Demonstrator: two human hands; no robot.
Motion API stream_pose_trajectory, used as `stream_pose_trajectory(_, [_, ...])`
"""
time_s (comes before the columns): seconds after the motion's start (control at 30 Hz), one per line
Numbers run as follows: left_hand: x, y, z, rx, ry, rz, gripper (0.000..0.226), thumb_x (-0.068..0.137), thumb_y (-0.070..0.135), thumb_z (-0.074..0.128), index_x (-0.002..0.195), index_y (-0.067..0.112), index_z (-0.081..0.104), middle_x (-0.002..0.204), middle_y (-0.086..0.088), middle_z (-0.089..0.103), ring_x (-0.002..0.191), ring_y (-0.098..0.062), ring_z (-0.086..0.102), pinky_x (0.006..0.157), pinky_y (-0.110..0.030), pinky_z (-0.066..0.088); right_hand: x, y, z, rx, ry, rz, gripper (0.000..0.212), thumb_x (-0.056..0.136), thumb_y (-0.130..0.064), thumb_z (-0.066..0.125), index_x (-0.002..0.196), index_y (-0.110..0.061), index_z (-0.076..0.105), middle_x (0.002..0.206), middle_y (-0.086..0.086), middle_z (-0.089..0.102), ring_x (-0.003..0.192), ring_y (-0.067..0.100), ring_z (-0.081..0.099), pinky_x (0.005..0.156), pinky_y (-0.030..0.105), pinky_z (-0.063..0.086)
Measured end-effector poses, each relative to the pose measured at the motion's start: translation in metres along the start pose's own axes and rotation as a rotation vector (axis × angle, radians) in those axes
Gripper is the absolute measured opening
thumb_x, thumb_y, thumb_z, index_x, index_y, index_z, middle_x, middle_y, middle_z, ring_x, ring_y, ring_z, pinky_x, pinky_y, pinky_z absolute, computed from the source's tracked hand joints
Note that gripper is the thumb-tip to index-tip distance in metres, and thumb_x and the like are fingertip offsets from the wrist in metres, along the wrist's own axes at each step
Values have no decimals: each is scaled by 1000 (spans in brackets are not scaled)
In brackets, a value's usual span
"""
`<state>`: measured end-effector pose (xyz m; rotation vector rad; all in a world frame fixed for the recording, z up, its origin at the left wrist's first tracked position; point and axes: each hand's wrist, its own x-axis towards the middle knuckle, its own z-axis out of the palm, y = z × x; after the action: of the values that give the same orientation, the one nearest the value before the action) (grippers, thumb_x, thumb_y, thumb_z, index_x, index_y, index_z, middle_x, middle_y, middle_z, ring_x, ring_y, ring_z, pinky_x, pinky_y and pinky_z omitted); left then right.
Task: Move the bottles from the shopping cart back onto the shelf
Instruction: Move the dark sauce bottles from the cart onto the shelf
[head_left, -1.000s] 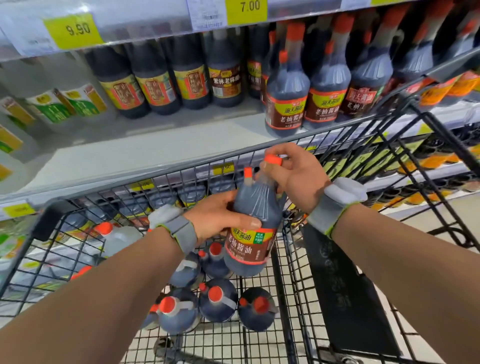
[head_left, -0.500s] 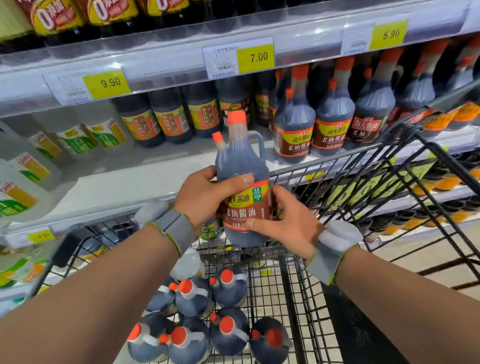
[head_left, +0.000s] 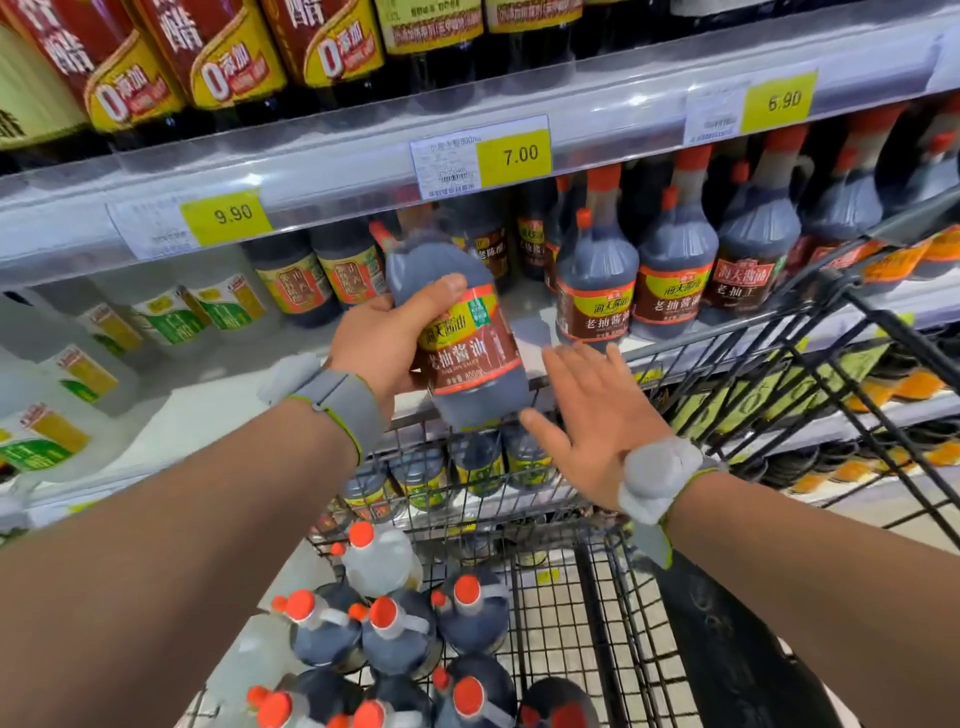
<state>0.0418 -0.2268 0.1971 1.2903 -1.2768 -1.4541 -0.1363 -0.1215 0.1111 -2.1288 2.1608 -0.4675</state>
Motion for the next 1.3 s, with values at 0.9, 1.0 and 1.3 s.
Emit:
stream_pose_trajectory(0.9, [102, -52, 38, 126, 39, 215, 91, 36, 48, 98, 118, 34, 61, 119, 5, 74, 108, -20, 71, 97, -46, 57, 13, -16, 30, -266, 179, 98, 55, 94, -56, 35, 117, -10, 55, 103, 15, 52, 111, 42, 47, 118, 60, 18])
stream_pose_trajectory(1.0, [113, -53, 37, 142, 6, 201, 91, 30, 58, 100, 110, 40, 62, 119, 6, 74, 109, -21, 72, 98, -46, 56, 18, -14, 31, -288, 209, 96, 48, 94, -56, 39, 103, -11, 54, 95, 13, 51, 99, 39, 48, 112, 59, 26])
stream_pose_trajectory(1.3, [108, -58, 30, 292, -56, 272, 90, 46, 46, 97, 126, 31, 57, 121, 3, 73, 109, -16, 71, 97, -45, 57, 26, -11, 31, -347, 289, 93, 42, 94, -54, 39, 87, -13, 48, 83, 10, 46, 81, 31, 41, 89, 52, 36])
